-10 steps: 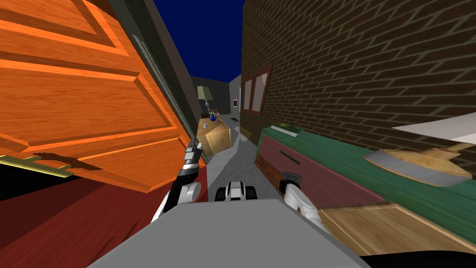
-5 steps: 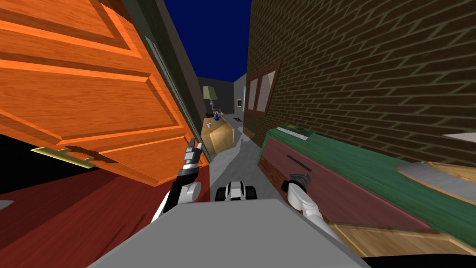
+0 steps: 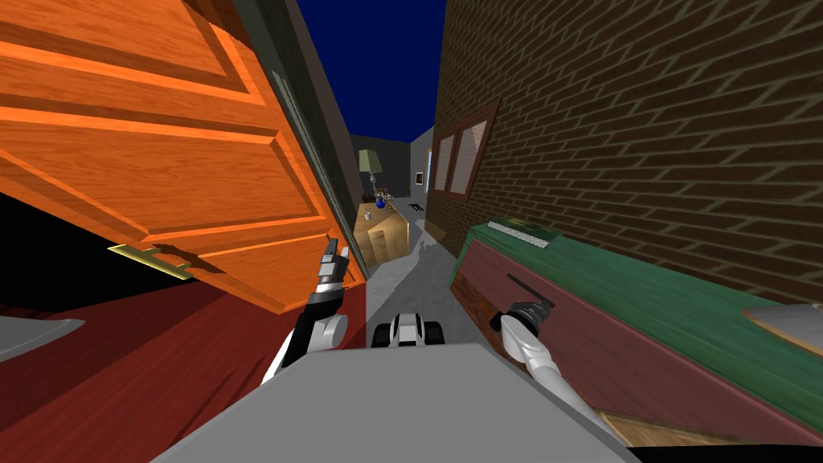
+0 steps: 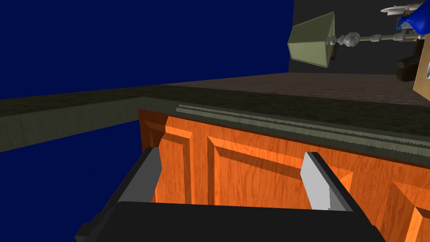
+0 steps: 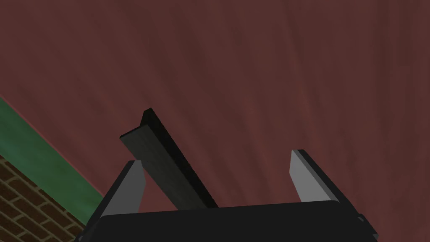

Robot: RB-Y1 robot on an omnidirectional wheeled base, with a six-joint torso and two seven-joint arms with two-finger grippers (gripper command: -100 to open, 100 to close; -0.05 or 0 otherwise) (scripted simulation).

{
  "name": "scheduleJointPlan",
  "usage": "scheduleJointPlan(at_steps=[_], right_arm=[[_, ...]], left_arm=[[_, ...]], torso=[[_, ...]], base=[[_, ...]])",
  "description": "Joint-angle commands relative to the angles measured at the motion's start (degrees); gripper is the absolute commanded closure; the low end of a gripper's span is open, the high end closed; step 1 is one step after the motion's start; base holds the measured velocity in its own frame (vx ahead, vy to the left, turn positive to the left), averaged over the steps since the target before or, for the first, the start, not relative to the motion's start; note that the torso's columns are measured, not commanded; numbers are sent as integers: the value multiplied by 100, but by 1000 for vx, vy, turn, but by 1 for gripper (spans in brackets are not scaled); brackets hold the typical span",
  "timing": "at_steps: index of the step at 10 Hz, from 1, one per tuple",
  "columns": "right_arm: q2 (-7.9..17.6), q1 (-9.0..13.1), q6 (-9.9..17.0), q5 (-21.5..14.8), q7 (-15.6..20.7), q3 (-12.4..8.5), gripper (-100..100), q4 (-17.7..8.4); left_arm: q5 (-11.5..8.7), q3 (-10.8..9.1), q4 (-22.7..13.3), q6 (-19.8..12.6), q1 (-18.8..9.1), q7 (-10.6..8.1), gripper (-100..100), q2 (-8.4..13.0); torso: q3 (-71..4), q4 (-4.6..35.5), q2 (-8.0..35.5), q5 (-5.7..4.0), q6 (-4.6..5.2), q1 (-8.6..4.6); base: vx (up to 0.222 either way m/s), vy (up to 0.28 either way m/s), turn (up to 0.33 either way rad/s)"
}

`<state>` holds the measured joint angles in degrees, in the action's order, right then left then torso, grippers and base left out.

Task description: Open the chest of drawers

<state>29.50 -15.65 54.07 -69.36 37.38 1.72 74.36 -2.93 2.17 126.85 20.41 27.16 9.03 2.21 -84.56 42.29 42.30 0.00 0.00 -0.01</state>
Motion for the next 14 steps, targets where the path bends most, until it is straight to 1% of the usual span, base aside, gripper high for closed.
scheduleJointPlan(at_steps=[1,3,4,5,6,9,11,12,13,14], right_arm=[[79,111,269,-183,279,-8,-100,-201],[196,188,481,-342,495,-16,-100,-347],[146,125,435,-275,487,-19,-100,-207],[151,124,461,-283,513,-20,-100,-206],[151,124,458,-282,510,-20,100,-206],[145,108,467,-249,621,-17,100,-78],[143,100,471,-232,677,-16,100,-15],[141,105,471,-240,658,-14,100,-35],[134,237,365,-78,565,-76,-100,-30],[133,304,313,0,516,-108,-100,-26]], left_arm=[[0,0,0,0,0,0,0,0],[0,0,0,0,0,0,0,0],[0,0,0,0,0,0,0,0],[0,0,0,0,0,0,0,0],[0,0,0,0,0,0,0,0],[0,1,0,0,-1,0,0,-2],[0,1,0,0,-1,0,0,-2],[0,1,0,0,-1,0,0,-2],[0,0,0,0,0,0,0,-1],[0,-1,0,0,0,0,0,0]], torso=[[0,0,1,1,1,1],[0,0,0,0,0,1],[-1,0,-1,0,1,0],[1,0,2,-1,2,-1],[2,1,3,0,1,-1],[8,4,13,12,0,39],[-1,0,-3,2,0,3],[-3,-1,-4,-1,0,-2],[-6,-3,-11,-6,0,-29],[-12,-5,-20,-12,-1,-43]], base=[[19,12,67],[18,10,79],[10,2,13],[0,0,0],[0,0,0],[-54,134,-23],[-54,156,-18],[-32,77,-8],[7,-8,8],[29,-49,17]])
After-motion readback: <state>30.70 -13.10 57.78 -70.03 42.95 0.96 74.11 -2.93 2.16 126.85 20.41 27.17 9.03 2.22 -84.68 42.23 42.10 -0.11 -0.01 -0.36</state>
